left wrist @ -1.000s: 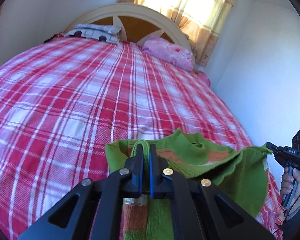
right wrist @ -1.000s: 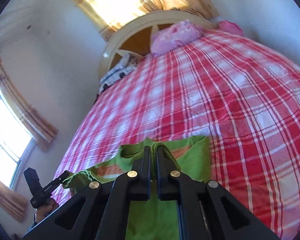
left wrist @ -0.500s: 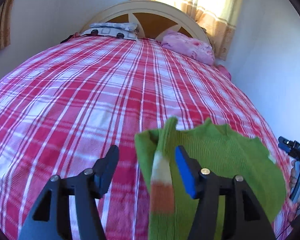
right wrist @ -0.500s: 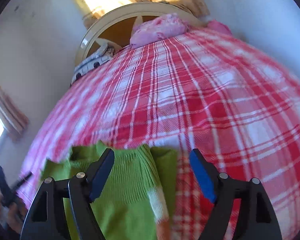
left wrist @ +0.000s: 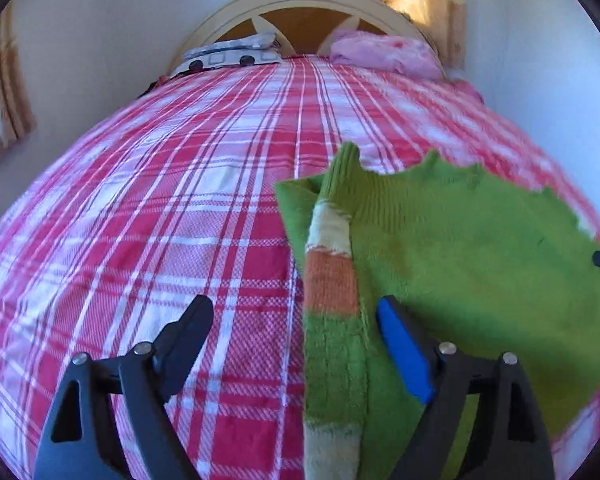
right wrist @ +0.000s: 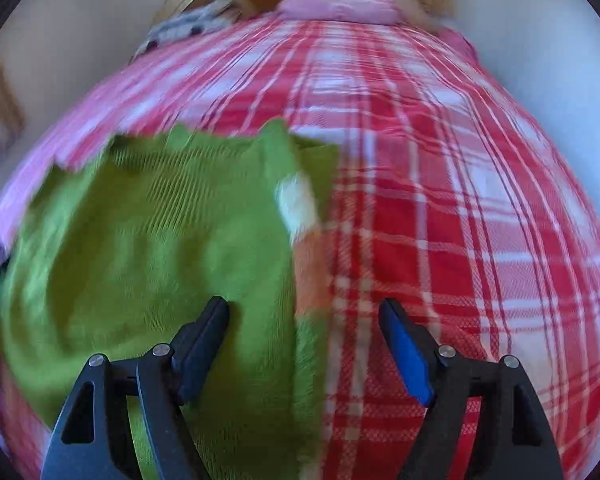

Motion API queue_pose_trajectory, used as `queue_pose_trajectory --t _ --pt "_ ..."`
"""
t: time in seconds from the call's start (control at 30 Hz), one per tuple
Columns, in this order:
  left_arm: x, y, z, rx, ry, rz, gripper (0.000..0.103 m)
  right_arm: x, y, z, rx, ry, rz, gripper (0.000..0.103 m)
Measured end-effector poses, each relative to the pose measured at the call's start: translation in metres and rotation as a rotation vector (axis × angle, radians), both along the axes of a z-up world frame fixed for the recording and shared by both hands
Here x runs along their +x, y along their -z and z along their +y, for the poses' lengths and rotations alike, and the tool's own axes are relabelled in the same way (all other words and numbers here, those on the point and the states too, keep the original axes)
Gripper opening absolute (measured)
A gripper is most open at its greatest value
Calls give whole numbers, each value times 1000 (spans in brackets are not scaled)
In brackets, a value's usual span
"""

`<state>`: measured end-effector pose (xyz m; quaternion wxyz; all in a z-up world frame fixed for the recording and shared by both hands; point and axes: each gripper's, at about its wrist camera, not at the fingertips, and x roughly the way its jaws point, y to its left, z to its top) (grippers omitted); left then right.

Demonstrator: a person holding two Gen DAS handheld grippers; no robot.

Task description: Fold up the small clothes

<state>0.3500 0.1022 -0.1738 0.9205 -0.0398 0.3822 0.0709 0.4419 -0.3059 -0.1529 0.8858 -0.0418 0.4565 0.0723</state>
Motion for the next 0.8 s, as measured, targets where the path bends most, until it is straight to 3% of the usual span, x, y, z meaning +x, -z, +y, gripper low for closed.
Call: queue_pose_trajectory --t 0.03,0.1,0.2,0.27,0.4,0.6,0.7,0.8 --pt "-4 -3 -2 14 6 -12 87 -8 -12 10 -58 -10 -67 78" --pt "-10 -4 -9 53 23 -30 88 -22 -32 39 -47 -122 -139 78" --pt "-10 4 -17 102 27 -29 89 -34 -42 87 48 -321 -124 78" --pt "-8 10 -16 73 19 -18 89 -26 -29 123 65 -401 -52 78" --pt "-9 11 -10 47 0 -21 98 24 18 152 -57 -313 60 77" --pt "-6 21 4 -56 -26 10 103 74 20 115 124 -81 47 78" --pt "-7 22 2 -61 -26 4 103 58 2 95 226 -70 19 78" --pt "-8 22 4 -76 -29 4 103 41 -10 83 236 -101 8 78"
